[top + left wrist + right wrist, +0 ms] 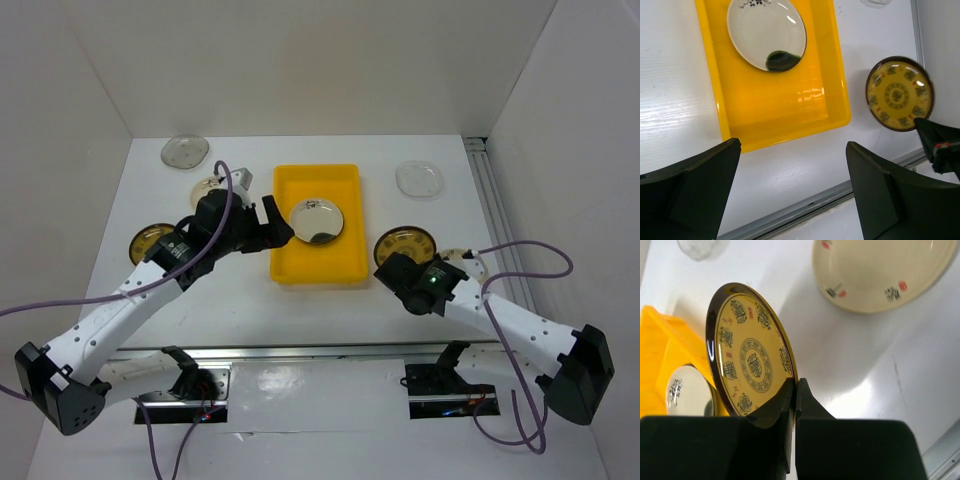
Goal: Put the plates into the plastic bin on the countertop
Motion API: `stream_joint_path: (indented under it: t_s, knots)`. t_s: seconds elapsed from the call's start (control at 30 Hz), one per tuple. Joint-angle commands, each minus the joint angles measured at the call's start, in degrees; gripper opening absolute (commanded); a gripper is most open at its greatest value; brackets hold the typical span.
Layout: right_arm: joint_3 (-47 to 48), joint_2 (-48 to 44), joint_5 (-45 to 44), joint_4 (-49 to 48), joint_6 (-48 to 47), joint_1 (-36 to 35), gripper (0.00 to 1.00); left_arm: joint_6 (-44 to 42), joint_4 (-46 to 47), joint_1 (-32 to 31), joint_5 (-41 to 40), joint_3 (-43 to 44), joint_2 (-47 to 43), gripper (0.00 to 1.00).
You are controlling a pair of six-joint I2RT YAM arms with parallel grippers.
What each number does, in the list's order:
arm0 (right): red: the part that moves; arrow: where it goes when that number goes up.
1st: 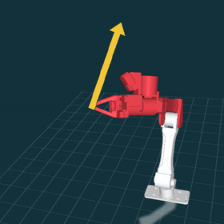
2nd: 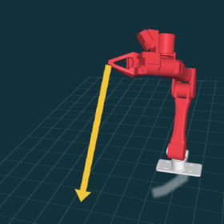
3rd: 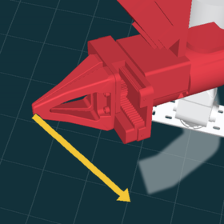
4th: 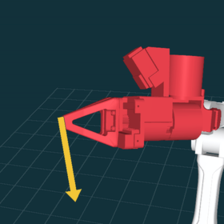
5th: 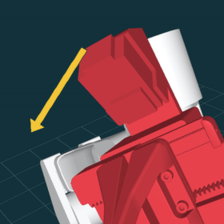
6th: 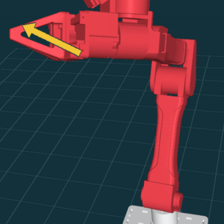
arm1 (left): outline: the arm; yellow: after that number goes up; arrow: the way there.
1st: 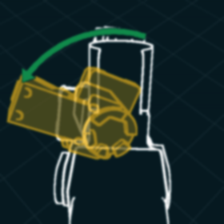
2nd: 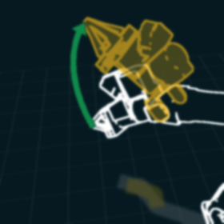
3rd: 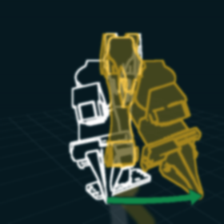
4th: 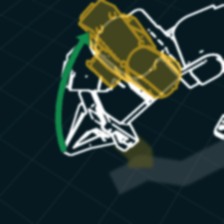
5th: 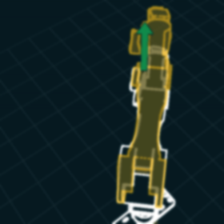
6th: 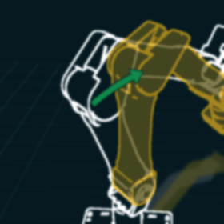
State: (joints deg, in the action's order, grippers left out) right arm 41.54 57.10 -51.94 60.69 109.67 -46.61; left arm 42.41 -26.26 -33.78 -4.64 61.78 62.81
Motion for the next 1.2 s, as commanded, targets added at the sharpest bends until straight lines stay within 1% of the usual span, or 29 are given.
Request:
stream_joint_path:
  t_s: [0.0,0.03,0.07,0.1,0.13,0.17,0.2,0.27,0.3,0.33,0.37,0.4,0.43,0.47,0.5,0.53,0.57,0.6,0.63,0.67,0.73,0.77,0.8,0.83,0.87,1.03,1.07,1.1,1.17]
  knots:
    - [7.49,3.71,-10.27,9.54,1.19,0.20,0.00,1.53,-1.95,0.38,-3.44,-0.34,-1.90,1.00]
    - [8.72,5.02,-12.02,9.54,0.21,0.20,0.00,1.53,-2.47,0.38,-4.14,-0.34,-2.42,1.00]
    - [10.91,5.56,-13.00,6.67,-1.63,-0.32,0.00,2.14,-3.00,0.38,-5.71,-0.87,-3.12,1.00]
    - [11.71,5.56,-14.14,4.55,-7.04,-0.32,0.00,2.84,-3.62,0.90,-6.60,-0.87,-3.13,1.00]
    - [11.72,5.56,-15.54,1.83,-10.32,-1.80,0.00,2.85,-4.58,0.91,-7.39,-0.87,-3.91,1.00]
    - [12.33,5.56,-15.56,-3.33,-16.70,-1.82,0.00,3.89,-5.37,1.43,-8.18,-0.87,-4.53,1.00]
    - [10.86,4.96,-14.95,-22.52,-38.52,-1.82,0.00,4.60,-6.25,1.44,-10.10,-0.87,-4.53,1.00]
    - [6.65,2.51,-5.84,-44.58,-58.94,-1.30,0.00,7.06,-9.24,2.92,-12.22,-0.87,-5.06,1.00]
    - [3.49,2.49,-1.45,-58.61,-64.87,-0.16,0.00,7.94,-10.29,3.63,-13.71,-0.87,-5.06,1.00]
    - [3.46,2.49,3.38,-62.41,-69.98,1.59,0.00,9.51,-11.35,4.50,-13.72,-0.87,-5.06,1.00]
    - [4.33,6.23,13.09,-63.57,-70.72,6.74,0.00,9.53,-12.14,6.77,-14.42,-0.87,-5.06,1.00]
    - [8.86,8.96,17.27,-63.59,-71.43,9.14,0.00,9.53,-12.84,8.45,-14.43,-0.87,-4.28,1.00]
    - [11.35,11.95,20.45,-61.93,-73.35,11.00,0.00,9.53,-13.63,10.64,-11.64,0.00,-3.57,1.00]
    - [13.63,17.72,24.74,-61.92,-74.59,12.67,0.00,9.53,-14.51,15.45,-10.05,0.97,-1.57,1.00]
    - [15.74,20.48,27.22,-61.92,-75.99,13.38,0.00,9.01,-14.52,17.67,-8.55,2.19,-0.59,1.00]
    - [20.03,23.29,29.77,-60.61,-77.66,14.34,0.00,9.00,-14.52,19.70,-5.93,2.73,0.38,1.00]
    - [22.16,26.02,31.62,-59.64,-79.07,15.83,0.00,9.00,-14.52,23.37,-4.95,2.73,2.13,1.00]
    - [23.57,30.22,36.08,-59.63,-80.21,16.37,0.00,9.00,-14.52,25.15,-4.07,3.34,2.84,1.00]
    - [26.20,32.18,38.04,-59.63,-80.92,16.98,0.00,9.00,-13.91,26.99,-2.49,3.87,3.63,1.00]
    - [27.18,35.50,41.28,-59.63,-82.58,16.99,0.00,9.00,-13.90,31.10,-1.34,3.88,5.12,1.00]
    - [30.77,38.69,42.27,-57.36,-83.30,17.52,0.00,9.00,-13.21,35.08,0.77,3.88,5.92,1.00]
    - [30.79,39.83,42.28,-57.35,-84.61,17.52,0.00,9.00,-12.59,36.93,3.04,3.88,5.92,1.00]
    - [31.40,41.58,42.28,-56.65,-84.62,17.52,0.00,9.61,-12.59,40.60,3.67,3.88,6.45,1.00]
    - [31.41,42.21,42.28,-56.64,-84.62,17.52,0.00,9.62,-12.59,42.29,3.68,3.88,6.45,1.00]
    - [31.41,42.74,42.88,-56.64,-84.62,17.52,0.00,9.62,-12.59,45.70,4.55,3.88,6.45,1.00]
    - [30.27,44.85,43.59,-57.43,-84.00,18.22,0.00,9.10,-14.60,52.49,5.08,6.07,6.45,1.00]
    - [29.75,44.85,43.59,-57.43,-84.00,18.22,0.00,9.09,-14.61,53.02,5.08,6.07,6.45,1.00]
    - [29.74,44.85,43.59,-57.43,-84.53,18.22,0.02,9.09,-15.30,53.72,5.08,6.07,7.24,1.00]
    - [29.74,44.85,44.82,-57.43,-84.53,18.75,0.14,9.09,-15.31,55.75,6.04,5.38,8.55,1.00]
